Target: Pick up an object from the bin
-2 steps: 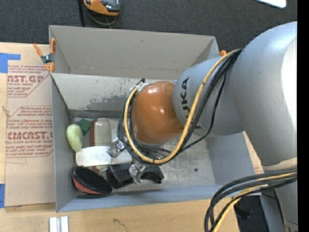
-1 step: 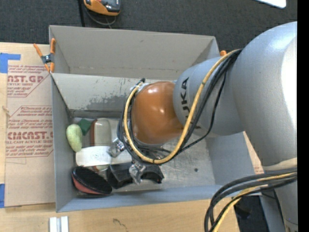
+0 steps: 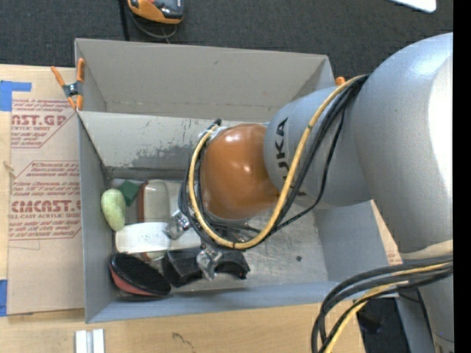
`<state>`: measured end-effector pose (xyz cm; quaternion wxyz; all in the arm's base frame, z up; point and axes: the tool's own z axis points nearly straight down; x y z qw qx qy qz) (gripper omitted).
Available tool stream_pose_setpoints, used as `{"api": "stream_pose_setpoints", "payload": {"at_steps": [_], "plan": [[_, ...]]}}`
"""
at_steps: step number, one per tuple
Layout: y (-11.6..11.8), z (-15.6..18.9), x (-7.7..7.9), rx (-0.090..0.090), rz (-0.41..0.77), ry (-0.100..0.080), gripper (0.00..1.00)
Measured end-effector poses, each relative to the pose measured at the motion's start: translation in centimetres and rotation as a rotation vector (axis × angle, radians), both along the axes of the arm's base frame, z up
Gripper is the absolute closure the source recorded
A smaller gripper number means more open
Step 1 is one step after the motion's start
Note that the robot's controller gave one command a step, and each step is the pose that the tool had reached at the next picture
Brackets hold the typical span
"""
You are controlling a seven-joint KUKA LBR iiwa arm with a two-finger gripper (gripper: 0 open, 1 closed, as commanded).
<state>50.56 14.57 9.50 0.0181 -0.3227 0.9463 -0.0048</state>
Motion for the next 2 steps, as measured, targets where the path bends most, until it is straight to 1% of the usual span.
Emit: {"api": "stream_pose_setpoints", "payload": {"at_steps": [2], "plan": [[0.0, 0.0, -0.01, 0.0, 0.0, 0.0, 1.0]]}}
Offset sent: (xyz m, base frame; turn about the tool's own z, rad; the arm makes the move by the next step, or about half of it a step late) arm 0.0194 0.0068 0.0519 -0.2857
